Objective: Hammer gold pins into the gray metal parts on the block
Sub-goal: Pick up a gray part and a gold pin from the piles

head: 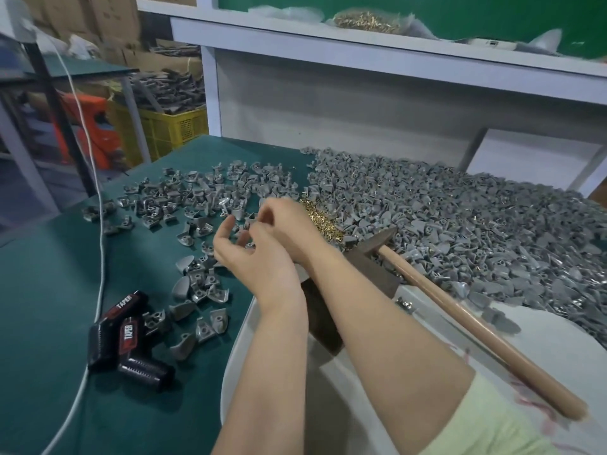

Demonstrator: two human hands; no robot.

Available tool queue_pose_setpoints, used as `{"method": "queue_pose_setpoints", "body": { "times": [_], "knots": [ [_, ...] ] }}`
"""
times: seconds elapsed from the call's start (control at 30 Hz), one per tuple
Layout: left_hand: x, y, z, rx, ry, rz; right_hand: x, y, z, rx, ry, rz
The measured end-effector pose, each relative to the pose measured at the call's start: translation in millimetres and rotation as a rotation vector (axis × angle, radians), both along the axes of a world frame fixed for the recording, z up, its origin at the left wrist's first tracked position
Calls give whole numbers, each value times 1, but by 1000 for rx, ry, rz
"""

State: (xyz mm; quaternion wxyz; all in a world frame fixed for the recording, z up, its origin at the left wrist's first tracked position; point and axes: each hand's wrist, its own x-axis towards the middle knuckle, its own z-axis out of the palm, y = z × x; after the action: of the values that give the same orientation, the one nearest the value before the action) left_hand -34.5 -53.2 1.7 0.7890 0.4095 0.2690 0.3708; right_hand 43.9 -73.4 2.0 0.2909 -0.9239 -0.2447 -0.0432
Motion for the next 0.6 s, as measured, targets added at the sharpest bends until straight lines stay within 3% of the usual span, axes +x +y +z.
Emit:
{"method": "queue_pose_setpoints", "body": {
  "times": [0.13,0.2,0.37,0.5,0.53,0.6],
  "knots": [
    [2,-4,-2,69,-16,-116,-14,-37,32,445,152,-52],
    [2,-7,-1,129,-40,-227,-27,-57,44,532,189,20],
    [-1,-12,2,263,-77,-368,-44,-69,48,372,94,68],
    [0,-6,-1,173,-24,-276,-37,-69,42,474,165,26],
    [1,-4,0,118,-23,-257,-31,-66,38,429,142,-43],
    [1,-3,0,34,-30,-227,-15,-55,24,85,59,-175]
  ]
}}
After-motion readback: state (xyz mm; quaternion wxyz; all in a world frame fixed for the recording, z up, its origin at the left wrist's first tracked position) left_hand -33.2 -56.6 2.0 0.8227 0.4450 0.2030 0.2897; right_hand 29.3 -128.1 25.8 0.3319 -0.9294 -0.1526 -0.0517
